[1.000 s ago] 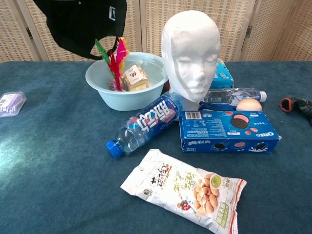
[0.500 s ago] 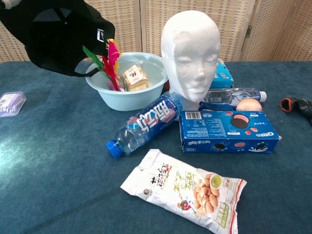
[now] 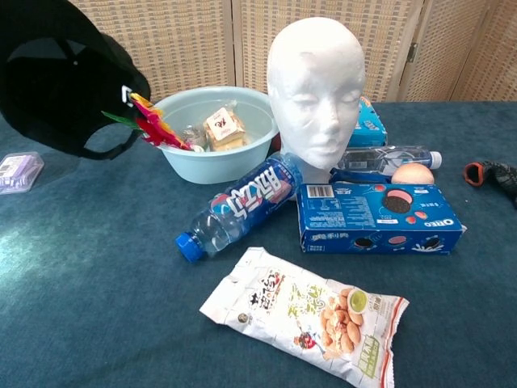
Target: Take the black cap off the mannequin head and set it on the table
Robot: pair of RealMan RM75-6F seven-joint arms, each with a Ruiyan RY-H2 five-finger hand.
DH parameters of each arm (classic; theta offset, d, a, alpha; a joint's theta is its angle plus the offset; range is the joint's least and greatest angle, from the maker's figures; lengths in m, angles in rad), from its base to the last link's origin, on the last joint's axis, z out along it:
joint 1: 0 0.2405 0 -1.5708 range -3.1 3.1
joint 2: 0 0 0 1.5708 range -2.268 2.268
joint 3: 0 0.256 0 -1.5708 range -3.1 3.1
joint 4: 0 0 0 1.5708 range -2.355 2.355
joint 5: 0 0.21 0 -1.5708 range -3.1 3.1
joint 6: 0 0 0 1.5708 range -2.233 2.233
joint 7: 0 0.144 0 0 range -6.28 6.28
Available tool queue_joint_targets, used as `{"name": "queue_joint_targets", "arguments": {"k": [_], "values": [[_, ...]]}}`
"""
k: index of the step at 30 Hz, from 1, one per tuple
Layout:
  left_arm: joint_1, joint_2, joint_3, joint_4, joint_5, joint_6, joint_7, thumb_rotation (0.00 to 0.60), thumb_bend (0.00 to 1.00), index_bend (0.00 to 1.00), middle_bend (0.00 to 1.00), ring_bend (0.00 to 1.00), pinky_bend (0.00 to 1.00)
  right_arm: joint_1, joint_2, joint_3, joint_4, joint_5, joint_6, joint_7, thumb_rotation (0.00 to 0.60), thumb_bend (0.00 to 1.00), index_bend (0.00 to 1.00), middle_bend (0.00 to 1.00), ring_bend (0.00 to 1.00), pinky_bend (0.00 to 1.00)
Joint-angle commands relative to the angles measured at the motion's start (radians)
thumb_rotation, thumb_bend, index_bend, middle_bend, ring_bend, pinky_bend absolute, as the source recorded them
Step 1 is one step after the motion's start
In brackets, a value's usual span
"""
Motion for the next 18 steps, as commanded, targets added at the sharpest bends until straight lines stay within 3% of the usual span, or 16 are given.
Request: {"name": "queue_joint_targets", "arguments": {"k": [1, 18], "values": [[0.014, 0.017, 0.005, -0.010, 0.007, 0.016, 0.006, 0.600, 0.56, 0.66, 1.00, 1.00, 1.00, 0.002, 0.000, 0.000, -0.001, -0.002, -0.001, -0.002, 0.600, 0.13, 0.09, 0.21, 0.11, 0.16], [0.063, -0.008, 0.081, 0.066, 0.060, 0.018, 0.007, 0.600, 0.56, 0.66, 1.00, 1.00, 1.00, 0.004, 0.000, -0.004, -0.016, -0.008, -0.001, -0.016, 0.600, 0.13, 0.09, 0.21, 0.11, 0.16]]}}
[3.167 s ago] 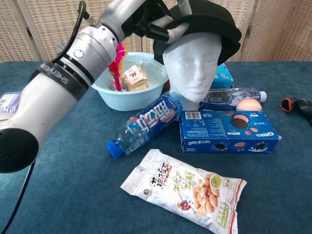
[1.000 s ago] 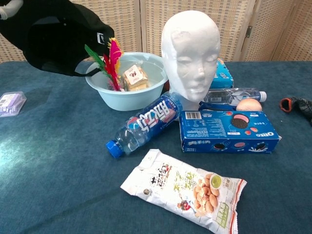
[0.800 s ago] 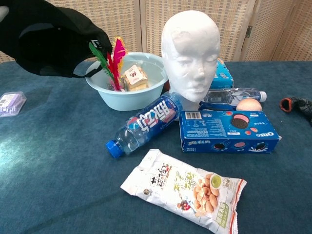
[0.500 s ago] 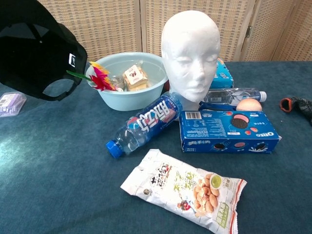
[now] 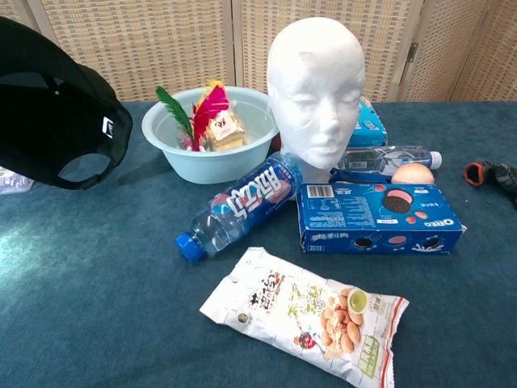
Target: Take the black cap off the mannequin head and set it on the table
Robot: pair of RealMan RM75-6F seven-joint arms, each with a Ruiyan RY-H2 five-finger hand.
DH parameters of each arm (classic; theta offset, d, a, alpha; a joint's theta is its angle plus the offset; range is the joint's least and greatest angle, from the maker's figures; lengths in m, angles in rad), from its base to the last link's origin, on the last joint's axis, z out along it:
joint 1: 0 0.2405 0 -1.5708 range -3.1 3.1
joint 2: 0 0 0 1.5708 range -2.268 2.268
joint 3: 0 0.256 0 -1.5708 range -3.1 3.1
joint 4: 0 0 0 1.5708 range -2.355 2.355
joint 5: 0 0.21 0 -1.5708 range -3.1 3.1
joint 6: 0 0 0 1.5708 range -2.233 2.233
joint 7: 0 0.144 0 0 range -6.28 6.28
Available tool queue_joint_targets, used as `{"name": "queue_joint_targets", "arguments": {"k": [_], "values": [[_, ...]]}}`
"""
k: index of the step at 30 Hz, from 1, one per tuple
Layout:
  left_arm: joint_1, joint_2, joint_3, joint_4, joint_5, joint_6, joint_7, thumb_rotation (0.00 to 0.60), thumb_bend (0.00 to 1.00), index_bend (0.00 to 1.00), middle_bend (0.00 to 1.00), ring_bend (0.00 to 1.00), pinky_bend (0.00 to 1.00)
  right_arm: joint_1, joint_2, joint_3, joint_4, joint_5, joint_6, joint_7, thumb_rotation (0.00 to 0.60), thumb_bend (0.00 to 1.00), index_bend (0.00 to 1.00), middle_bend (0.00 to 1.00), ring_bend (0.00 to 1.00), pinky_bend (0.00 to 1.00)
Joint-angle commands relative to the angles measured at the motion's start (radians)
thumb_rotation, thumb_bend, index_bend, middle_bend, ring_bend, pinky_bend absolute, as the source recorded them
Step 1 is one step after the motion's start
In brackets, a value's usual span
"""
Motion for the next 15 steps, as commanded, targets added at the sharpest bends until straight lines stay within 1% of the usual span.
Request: {"name": "queue_joint_targets", "arguments": {"k": [1, 7, 10, 15], "values": [[0.007, -0.015, 0.025, 0.023, 0.020, -0.005, 0.007, 0.600, 0.56, 0.66, 1.00, 1.00, 1.00, 0.000, -0.002, -0.001, -0.001, -0.001, -0.001, -0.002, 0.600, 0.13, 0.09, 0.21, 0.11, 0.16], [0.015, -0.072, 0.084, 0.110, 0.064, -0.030, 0.030, 0.600, 0.56, 0.66, 1.00, 1.00, 1.00, -0.004, 0.001, -0.003, -0.004, -0.001, 0.006, -0.006, 0.600, 0.13, 0.09, 0.21, 0.11, 0.16], [0.014, -0.099, 0.104, 0.144, 0.074, -0.055, 0.038, 0.600, 0.56, 0.66, 1.00, 1.00, 1.00, -0.007, 0.002, -0.004, -0.005, 0.000, 0.008, -0.006, 0.600, 0.13, 0.09, 0.21, 0.11, 0.16], [0.017, -0.131, 0.140, 0.176, 0.085, -0.105, 0.054, 0.600, 0.56, 0.67, 1.00, 1.00, 1.00, -0.008, 0.000, -0.006, -0.004, 0.002, 0.007, -0.005, 0.600, 0.13, 0.09, 0.21, 0.11, 0.16]]}}
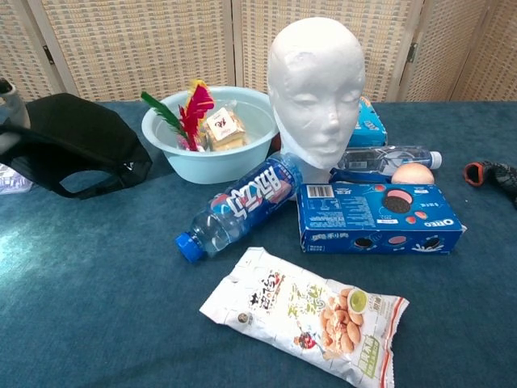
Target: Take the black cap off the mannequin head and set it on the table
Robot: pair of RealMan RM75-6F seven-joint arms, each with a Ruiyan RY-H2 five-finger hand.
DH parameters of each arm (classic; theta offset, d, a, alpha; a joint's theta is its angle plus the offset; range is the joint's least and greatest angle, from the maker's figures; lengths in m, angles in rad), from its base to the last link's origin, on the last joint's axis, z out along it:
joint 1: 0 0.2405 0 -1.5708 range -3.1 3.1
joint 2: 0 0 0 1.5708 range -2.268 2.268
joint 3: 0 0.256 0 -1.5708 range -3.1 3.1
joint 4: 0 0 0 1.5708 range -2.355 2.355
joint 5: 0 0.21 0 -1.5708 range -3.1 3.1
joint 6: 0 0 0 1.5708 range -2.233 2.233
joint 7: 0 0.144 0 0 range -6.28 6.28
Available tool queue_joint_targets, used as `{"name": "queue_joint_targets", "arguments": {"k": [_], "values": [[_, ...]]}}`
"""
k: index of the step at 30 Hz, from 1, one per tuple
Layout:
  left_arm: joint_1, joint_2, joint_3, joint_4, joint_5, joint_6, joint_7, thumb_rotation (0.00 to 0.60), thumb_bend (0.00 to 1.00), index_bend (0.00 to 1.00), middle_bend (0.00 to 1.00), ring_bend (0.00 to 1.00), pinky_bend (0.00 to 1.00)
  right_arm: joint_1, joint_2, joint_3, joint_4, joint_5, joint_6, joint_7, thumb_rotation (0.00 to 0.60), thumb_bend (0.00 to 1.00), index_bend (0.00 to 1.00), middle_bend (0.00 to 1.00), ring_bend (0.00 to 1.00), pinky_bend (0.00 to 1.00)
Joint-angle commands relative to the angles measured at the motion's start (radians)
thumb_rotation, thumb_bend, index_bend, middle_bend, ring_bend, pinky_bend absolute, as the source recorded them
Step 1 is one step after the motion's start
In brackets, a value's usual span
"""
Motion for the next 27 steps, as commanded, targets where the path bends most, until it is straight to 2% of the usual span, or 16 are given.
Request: {"name": "queue_joint_targets", "arguments": {"k": [1, 5, 8, 10, 12, 15, 17, 20, 23, 27], "values": [[0.004, -0.021, 0.029, 0.016, 0.010, -0.043, 0.029, 0.600, 0.56, 0.67, 1.00, 1.00, 1.00, 0.000, -0.001, 0.001, 0.001, 0.001, 0.000, 0.001, 0.600, 0.13, 0.09, 0.21, 0.11, 0.16], [0.008, -0.029, 0.048, 0.002, 0.004, -0.101, 0.094, 0.600, 0.54, 0.63, 1.00, 1.00, 1.00, 0.002, -0.002, 0.001, 0.001, 0.000, -0.002, 0.000, 0.600, 0.13, 0.09, 0.21, 0.11, 0.16], [0.013, -0.015, 0.055, -0.046, -0.017, -0.157, 0.133, 0.600, 0.47, 0.55, 1.00, 1.00, 1.00, 0.001, -0.001, 0.001, 0.002, 0.002, -0.001, 0.001, 0.600, 0.13, 0.09, 0.21, 0.11, 0.16], [0.017, 0.006, 0.060, -0.102, -0.037, -0.206, 0.183, 0.600, 0.39, 0.43, 1.00, 1.00, 1.00, 0.000, -0.002, 0.002, 0.004, 0.006, 0.000, 0.004, 0.600, 0.13, 0.09, 0.21, 0.11, 0.16], [0.019, 0.030, 0.062, -0.161, -0.053, -0.244, 0.233, 0.600, 0.29, 0.26, 0.98, 1.00, 1.00, -0.001, -0.002, 0.002, 0.006, 0.008, 0.000, 0.006, 0.600, 0.13, 0.09, 0.21, 0.11, 0.16], [0.025, 0.066, 0.055, -0.260, -0.095, -0.297, 0.328, 0.600, 0.19, 0.10, 0.95, 0.99, 1.00, -0.001, -0.003, 0.002, 0.010, 0.011, 0.000, 0.009, 0.600, 0.13, 0.09, 0.21, 0.11, 0.16], [0.031, 0.097, 0.050, -0.334, -0.133, -0.340, 0.416, 0.600, 0.10, 0.02, 0.90, 0.96, 1.00, -0.001, -0.004, 0.003, 0.013, 0.012, 0.000, 0.012, 0.600, 0.13, 0.09, 0.21, 0.11, 0.16], [0.042, 0.138, 0.036, -0.440, -0.202, -0.388, 0.557, 0.600, 0.00, 0.00, 0.82, 0.88, 1.00, -0.001, -0.005, 0.004, 0.017, 0.013, 0.002, 0.016, 0.600, 0.13, 0.09, 0.21, 0.11, 0.16], [0.057, 0.169, 0.021, -0.523, -0.258, -0.402, 0.640, 0.600, 0.00, 0.00, 0.76, 0.81, 1.00, -0.001, -0.006, 0.005, 0.021, 0.017, -0.001, 0.019, 0.600, 0.13, 0.09, 0.21, 0.11, 0.16], [0.083, 0.196, 0.003, -0.596, -0.294, -0.369, 0.684, 0.600, 0.00, 0.00, 0.64, 0.73, 1.00, 0.000, -0.008, 0.006, 0.025, 0.020, -0.002, 0.023, 0.600, 0.13, 0.09, 0.21, 0.11, 0.16]]}}
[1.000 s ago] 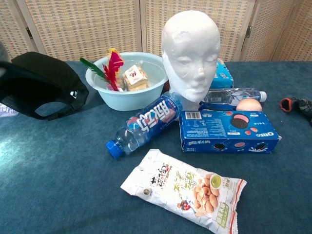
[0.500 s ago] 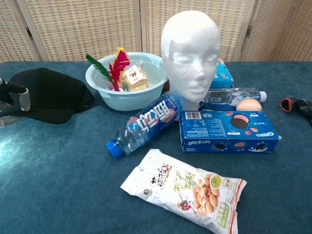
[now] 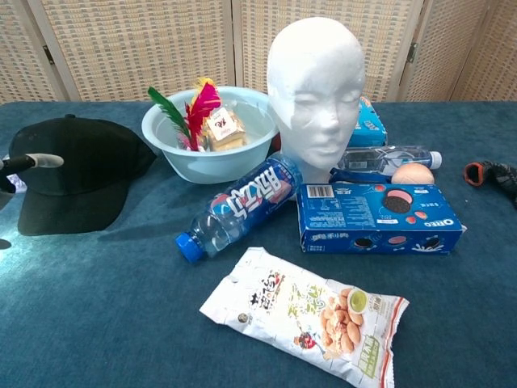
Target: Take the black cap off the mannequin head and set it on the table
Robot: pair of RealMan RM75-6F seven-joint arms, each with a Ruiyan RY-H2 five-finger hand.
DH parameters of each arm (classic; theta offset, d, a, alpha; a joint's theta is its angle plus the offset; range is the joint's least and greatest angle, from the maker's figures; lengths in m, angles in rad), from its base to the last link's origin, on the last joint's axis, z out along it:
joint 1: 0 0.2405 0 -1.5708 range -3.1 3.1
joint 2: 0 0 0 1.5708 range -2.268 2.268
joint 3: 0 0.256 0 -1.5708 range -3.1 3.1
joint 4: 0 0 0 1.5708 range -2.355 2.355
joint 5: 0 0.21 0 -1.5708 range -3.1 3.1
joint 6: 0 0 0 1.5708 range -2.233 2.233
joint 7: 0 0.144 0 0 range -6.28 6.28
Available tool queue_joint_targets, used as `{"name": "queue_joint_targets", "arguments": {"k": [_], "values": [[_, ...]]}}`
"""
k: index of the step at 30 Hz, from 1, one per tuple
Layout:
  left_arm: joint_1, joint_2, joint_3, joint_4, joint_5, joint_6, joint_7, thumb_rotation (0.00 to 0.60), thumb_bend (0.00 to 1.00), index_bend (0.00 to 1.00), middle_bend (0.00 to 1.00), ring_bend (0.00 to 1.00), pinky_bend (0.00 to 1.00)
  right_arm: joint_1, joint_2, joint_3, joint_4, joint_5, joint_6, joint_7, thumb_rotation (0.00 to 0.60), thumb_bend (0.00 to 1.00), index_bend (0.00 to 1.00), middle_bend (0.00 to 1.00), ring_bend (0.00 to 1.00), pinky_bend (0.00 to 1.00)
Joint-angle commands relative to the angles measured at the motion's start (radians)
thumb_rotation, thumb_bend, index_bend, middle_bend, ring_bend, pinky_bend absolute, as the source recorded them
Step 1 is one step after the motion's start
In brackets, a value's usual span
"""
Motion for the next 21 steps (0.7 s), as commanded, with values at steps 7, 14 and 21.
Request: {"name": "queue_joint_targets", "arguments": {"k": [7, 14, 21], "values": [[0.094, 0.080, -0.058, -0.151, -0.078, 0.109, -0.032, 0.600, 0.00, 0.00, 0.46, 0.55, 0.94, 0.002, -0.004, -0.001, 0.008, 0.009, -0.012, 0.005, 0.600, 0.13, 0.09, 0.21, 0.11, 0.16], [0.175, 0.132, -0.049, -0.215, -0.070, 0.198, -0.118, 0.600, 0.00, 0.00, 0.34, 0.40, 0.67, 0.007, -0.007, -0.002, 0.017, 0.019, -0.029, 0.014, 0.600, 0.13, 0.09, 0.21, 0.11, 0.16], [0.252, 0.179, -0.031, -0.284, -0.043, 0.294, -0.149, 0.600, 0.00, 0.00, 0.28, 0.34, 0.55, 0.028, -0.005, -0.009, 0.022, 0.014, -0.070, 0.024, 0.600, 0.13, 0.13, 0.21, 0.11, 0.16]]}}
